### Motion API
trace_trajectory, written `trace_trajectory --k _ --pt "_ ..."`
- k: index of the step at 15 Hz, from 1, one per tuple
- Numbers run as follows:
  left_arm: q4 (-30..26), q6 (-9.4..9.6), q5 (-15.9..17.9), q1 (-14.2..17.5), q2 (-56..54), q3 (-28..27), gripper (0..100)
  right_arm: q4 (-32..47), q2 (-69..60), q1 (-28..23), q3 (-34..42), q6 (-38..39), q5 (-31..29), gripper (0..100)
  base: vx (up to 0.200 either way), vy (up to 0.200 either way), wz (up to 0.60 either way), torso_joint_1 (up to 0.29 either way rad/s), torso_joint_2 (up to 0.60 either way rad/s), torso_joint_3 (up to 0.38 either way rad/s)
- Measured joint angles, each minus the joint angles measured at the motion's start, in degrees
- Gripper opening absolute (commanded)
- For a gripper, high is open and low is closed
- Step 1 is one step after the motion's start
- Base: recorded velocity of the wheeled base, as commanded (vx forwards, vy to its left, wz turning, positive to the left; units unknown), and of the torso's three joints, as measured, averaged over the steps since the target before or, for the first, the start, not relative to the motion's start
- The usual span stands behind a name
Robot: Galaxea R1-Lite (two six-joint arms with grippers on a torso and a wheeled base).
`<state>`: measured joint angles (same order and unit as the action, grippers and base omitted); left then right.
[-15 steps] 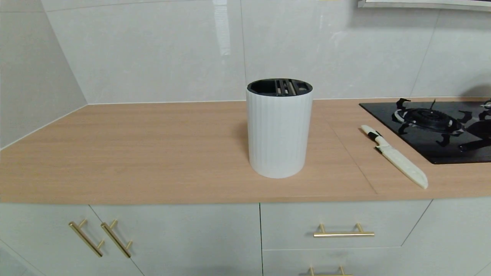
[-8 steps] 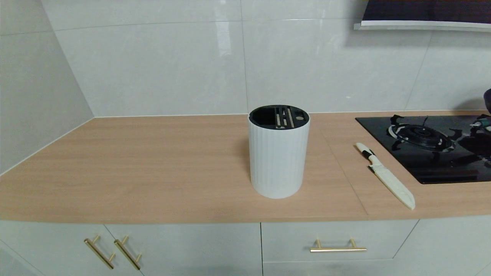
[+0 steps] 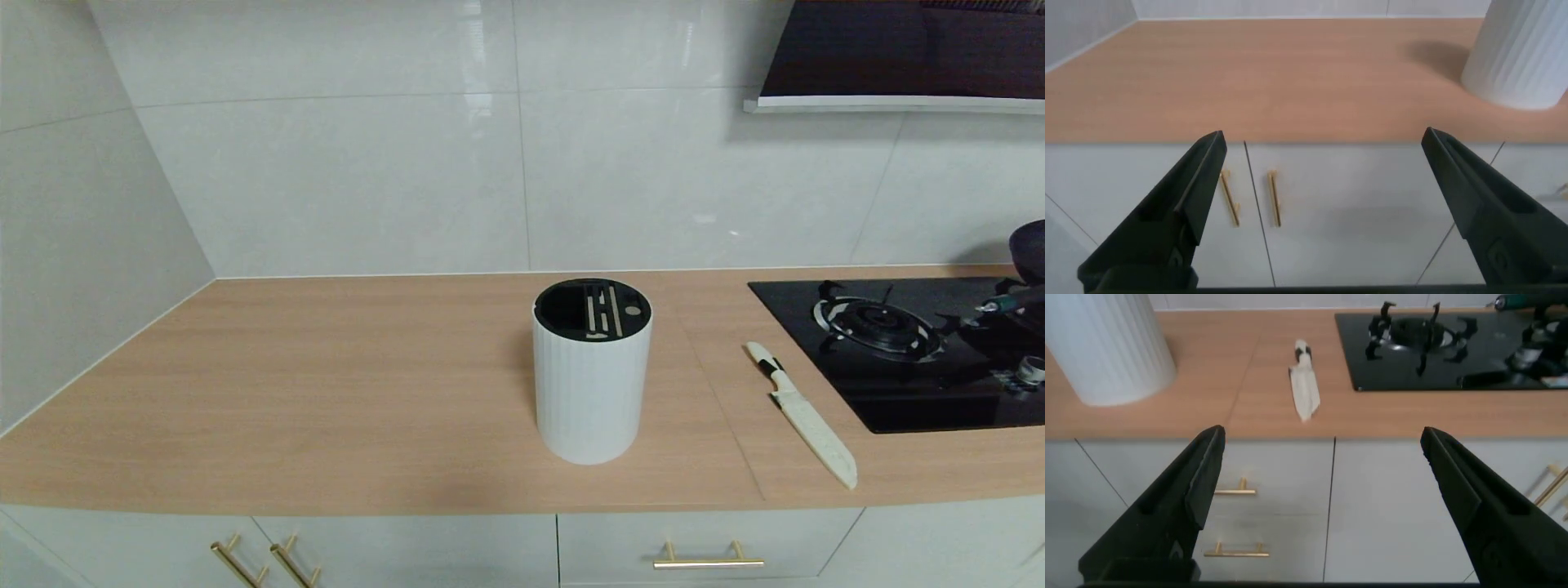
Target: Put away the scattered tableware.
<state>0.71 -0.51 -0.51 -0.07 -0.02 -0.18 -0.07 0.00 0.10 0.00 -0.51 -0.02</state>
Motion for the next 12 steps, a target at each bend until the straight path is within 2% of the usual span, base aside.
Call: trace_trajectory --k 4,12 --pt "0.0 0.00 0.0 0.0 0.0 0.0 100 0.0 0.0 0.0 0.0 0.0 0.0 100 0.000 0.000 0.00 0.248 -0.55 -0.299" --pt "0.0 0.00 0.0 0.0 0.0 0.0 100 0.0 0.0 0.0 0.0 0.0 0.0 100 0.000 0.000 0.00 0.178 -0.38 -0.203"
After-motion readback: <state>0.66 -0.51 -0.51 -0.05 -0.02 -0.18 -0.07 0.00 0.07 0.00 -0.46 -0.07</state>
